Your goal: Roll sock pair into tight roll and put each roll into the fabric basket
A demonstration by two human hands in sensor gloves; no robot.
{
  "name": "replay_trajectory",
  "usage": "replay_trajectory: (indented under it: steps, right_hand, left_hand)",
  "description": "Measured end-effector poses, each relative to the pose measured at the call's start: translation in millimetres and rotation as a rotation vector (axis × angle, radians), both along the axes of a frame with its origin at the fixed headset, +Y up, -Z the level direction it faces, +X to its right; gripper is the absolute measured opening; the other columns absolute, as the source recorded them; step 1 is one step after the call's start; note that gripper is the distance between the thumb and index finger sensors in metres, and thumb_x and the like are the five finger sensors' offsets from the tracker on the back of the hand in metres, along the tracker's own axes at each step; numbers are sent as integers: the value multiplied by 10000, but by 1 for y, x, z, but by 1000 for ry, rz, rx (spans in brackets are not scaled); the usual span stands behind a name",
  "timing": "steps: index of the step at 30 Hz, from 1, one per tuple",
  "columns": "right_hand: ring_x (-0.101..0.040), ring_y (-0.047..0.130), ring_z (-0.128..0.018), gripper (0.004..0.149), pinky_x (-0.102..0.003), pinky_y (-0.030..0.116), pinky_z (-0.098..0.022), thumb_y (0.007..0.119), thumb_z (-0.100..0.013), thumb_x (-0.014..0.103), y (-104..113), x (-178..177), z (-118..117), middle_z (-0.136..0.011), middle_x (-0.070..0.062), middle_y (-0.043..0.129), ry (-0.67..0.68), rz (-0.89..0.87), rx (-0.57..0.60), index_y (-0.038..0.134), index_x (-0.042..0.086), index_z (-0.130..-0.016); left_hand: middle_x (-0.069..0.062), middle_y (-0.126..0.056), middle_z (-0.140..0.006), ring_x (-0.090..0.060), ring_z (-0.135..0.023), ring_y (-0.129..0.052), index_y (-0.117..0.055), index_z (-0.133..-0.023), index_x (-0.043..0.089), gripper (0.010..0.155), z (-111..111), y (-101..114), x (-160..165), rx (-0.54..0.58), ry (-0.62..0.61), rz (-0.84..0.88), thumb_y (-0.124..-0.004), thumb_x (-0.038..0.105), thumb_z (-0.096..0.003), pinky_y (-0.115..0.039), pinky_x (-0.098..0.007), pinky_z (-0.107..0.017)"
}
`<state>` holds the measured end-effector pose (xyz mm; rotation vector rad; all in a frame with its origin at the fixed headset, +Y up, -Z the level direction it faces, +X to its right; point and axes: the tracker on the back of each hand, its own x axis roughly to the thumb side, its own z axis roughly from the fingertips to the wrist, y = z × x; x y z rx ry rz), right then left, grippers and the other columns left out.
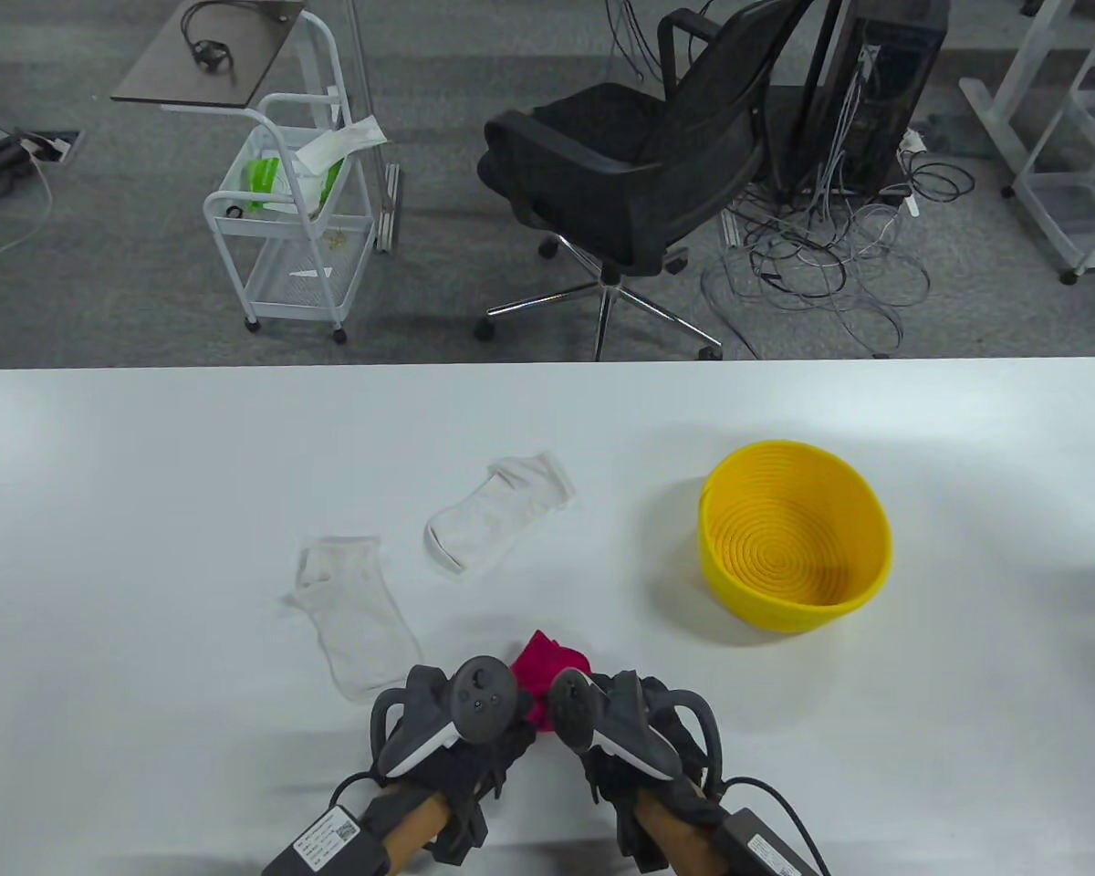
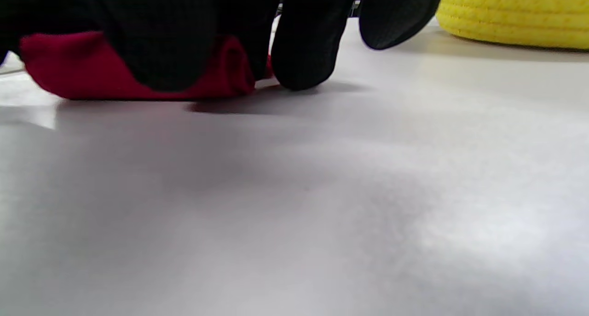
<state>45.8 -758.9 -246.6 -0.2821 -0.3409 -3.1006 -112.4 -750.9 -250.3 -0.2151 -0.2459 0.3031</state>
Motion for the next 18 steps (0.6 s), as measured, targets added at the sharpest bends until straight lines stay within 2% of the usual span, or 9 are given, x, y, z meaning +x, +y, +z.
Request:
replay_trajectory:
  steps: [7,13,18]
  right_hand:
    - [-134,889,-834,453,-534,652,-703,814,-423,391,4,2,-2,-913,142,850,28,-15,0,751,411,-871]
    - [-130,919,-787,439,-537,655,-699,778,-414,346,5,3,-2,-871,126,897,45,-35,-37,785,416,-847]
    - [-130,931,-774,433,-536,662,-692,770,-418,359,6,6,-4,-856,124,915,38,-57,-72,788,420,-846]
  left_hand:
    - [-50,-885,-815,-237,-588,-951,-845,-864,242,583,2,-6,4,-18,-26,-52,-893,465,-328,-731,-499,-526]
    - [-55,-921,-747,-225,-539,-969,-886,-810,230,508,3,-8,8,-9,-45,-76,-893,416,-337,-750,-496,-507]
    - [-80,-959,-682,-225,-469,-989,-927,-770,202,445,0,-8,7,-31,-47,-38,-823,376,-373,-769,-494,-470]
